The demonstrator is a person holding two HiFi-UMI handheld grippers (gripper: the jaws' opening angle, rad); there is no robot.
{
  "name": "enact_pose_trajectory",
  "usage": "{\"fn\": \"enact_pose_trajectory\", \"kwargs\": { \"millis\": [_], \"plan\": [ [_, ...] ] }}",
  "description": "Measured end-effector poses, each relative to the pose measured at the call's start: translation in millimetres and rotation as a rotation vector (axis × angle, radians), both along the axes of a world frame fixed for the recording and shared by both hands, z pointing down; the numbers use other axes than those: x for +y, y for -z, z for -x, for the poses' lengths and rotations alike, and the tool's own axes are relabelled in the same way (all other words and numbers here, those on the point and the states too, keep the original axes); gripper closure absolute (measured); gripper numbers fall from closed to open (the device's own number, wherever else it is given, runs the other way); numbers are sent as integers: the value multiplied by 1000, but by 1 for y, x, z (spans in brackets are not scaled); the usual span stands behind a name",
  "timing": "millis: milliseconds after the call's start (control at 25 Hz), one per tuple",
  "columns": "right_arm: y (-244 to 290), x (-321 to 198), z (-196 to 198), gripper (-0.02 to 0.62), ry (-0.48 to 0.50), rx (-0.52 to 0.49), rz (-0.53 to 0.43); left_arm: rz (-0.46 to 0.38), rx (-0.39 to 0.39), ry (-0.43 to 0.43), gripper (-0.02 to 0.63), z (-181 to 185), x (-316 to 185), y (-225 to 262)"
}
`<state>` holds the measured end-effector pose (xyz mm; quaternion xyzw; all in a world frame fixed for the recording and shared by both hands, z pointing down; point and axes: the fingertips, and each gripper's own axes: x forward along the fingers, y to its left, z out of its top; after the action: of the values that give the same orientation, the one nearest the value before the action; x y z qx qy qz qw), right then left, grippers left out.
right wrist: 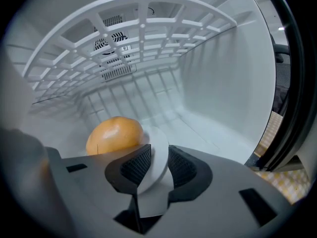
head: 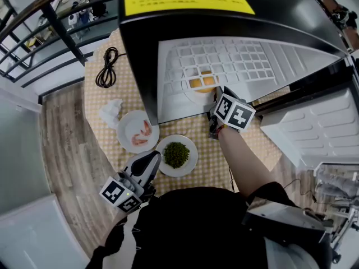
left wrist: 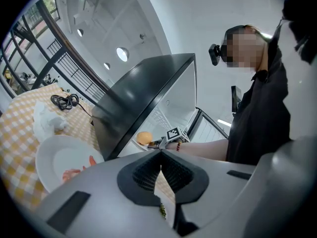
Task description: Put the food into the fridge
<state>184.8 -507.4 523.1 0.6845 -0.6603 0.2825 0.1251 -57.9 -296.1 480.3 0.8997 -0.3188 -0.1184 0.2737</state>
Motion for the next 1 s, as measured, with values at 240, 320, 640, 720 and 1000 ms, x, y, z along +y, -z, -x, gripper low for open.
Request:
{"fn": "enact_pose_trajectory", "kwargs": {
  "millis": [240,320,640,720,1000],
  "plan": [
    [0,1,-1,480,-10,28,-5,-1,-1,-4,594,1,3,0],
    [0,1,-1,480,-10,38,-6,2,2,1,594,2,3,0],
    [1,1,1,480,-5,104,-18,11,1,6,594,5,4,-3],
    [2,1,2,480,4,125,-18,8,1,9,594,6,4,-2],
    [1,-2,7,477,75,212,-27,-1,0,21,594,10,6,5]
  ]
}}
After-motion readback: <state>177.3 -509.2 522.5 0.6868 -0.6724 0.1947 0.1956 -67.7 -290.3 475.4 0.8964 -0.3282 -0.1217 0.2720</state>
